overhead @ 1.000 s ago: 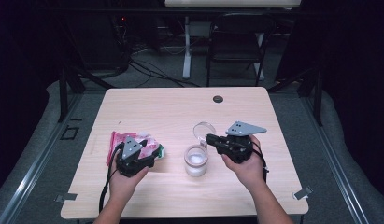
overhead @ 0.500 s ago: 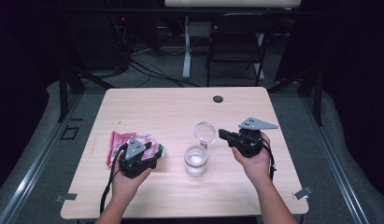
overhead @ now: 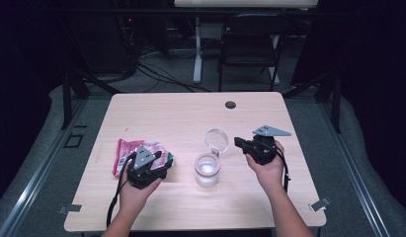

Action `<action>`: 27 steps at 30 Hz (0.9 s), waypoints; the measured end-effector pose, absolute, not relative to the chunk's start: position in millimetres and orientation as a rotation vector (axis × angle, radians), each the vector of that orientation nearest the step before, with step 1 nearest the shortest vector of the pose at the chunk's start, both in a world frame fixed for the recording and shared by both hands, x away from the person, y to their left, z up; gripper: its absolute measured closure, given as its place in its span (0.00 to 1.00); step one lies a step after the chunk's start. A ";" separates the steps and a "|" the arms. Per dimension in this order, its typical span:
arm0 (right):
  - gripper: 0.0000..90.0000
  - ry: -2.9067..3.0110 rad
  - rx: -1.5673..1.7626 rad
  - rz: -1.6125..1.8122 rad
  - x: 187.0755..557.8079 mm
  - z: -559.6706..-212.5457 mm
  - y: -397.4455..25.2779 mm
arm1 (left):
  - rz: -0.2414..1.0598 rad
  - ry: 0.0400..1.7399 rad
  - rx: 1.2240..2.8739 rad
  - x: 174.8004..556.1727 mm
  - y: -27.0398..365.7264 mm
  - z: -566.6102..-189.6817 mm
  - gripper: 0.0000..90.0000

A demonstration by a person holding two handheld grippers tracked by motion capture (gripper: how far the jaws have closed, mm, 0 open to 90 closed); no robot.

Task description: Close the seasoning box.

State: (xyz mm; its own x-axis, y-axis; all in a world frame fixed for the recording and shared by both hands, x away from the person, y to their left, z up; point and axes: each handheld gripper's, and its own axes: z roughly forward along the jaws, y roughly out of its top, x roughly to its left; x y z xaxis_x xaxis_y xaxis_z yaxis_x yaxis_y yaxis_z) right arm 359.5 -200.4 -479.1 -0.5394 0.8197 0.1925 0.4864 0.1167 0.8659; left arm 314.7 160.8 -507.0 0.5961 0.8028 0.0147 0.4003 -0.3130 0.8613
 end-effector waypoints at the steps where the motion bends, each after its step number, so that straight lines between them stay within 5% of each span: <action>1: 1.00 2.072 1.276 1.385 360.3 -480.6 -200.2 | 0.566 0.961 1.933 314.7 160.9 -507.1 0.53; 27: 0.99 2.108 1.295 1.391 367.7 -493.2 -192.5 | 0.576 0.963 1.930 315.7 162.6 -508.7 0.53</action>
State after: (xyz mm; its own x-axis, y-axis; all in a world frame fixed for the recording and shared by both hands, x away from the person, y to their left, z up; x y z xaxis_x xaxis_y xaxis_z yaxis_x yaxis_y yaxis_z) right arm 367.7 -192.5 -493.2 -0.5474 0.8088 0.2150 0.5159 0.1239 0.8477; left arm 315.7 162.6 -508.7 0.5920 0.8057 0.0198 0.3985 -0.3141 0.8617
